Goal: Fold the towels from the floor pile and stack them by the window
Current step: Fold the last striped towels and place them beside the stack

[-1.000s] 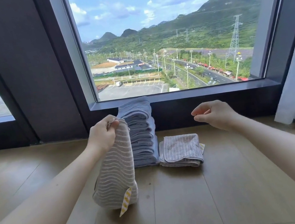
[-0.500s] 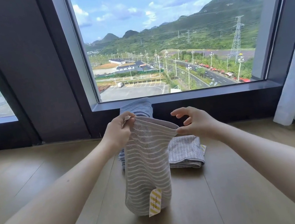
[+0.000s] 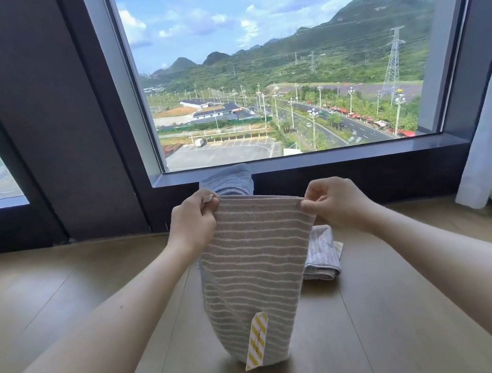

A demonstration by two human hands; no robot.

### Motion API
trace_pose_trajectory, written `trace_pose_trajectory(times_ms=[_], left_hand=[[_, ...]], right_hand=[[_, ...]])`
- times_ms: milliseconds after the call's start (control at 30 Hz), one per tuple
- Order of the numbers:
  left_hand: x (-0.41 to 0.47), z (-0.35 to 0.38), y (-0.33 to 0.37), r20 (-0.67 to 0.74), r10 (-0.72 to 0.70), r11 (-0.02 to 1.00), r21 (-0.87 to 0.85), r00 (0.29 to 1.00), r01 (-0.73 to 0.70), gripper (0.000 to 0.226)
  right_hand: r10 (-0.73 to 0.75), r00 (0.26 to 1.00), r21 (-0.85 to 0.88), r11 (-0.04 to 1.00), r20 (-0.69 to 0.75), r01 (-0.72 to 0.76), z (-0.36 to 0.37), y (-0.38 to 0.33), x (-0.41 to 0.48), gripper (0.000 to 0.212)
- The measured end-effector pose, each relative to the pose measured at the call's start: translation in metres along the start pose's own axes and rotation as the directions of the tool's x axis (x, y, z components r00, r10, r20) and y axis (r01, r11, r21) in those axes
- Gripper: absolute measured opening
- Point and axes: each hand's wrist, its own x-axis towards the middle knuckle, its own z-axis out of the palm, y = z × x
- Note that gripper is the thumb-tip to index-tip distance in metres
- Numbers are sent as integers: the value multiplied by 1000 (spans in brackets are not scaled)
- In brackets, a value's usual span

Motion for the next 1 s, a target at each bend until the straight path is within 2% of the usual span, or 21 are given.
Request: trace_pose_trajectory(times_ms=[100,267,333,533,600,700,767,833,933,1000], left_hand=[[-1,2,-4,-14,-23,997,77,1000,24,19],[-2,-2,-4,-6,-55,992,110,998,55,16],[-4,-5,-4,51,-74,991,118,996,67,13],[-9,-6,-1,261,-129,969,237,957,66,6],[-11,-3,7,307,-102,979,201,946,41,19],[-11,6,26,352,13,995,91,936,-48,40],[-13,14,36,373,99,990,60,922,-131,30],[-13,19,41,325,147,986,30,934,-165,7],[-15,21,42,261,144,987,-109,955,-119,14],[-13,19,43,227,106,980,-189,968,-63,17]], right_hand=[[0,998,62,998,-69,4,-2,-1,2,20],[15,996,209,978,-83,3,-1,-4,6,14],[-10,997,202,979,-76,25,-2,-8,7,18],[-47,995,204,977,-88,64,2,-21,4,7],[-69,994,208,974,-83,85,5,-27,3,7],[-106,992,205,972,-68,118,10,-36,4,8],[-123,990,211,968,-62,133,13,-43,3,13],[-135,989,241,959,-67,147,13,-47,2,18],[-117,992,274,953,-52,127,11,-42,0,18],[-96,994,328,942,45,76,10,-35,-2,12]])
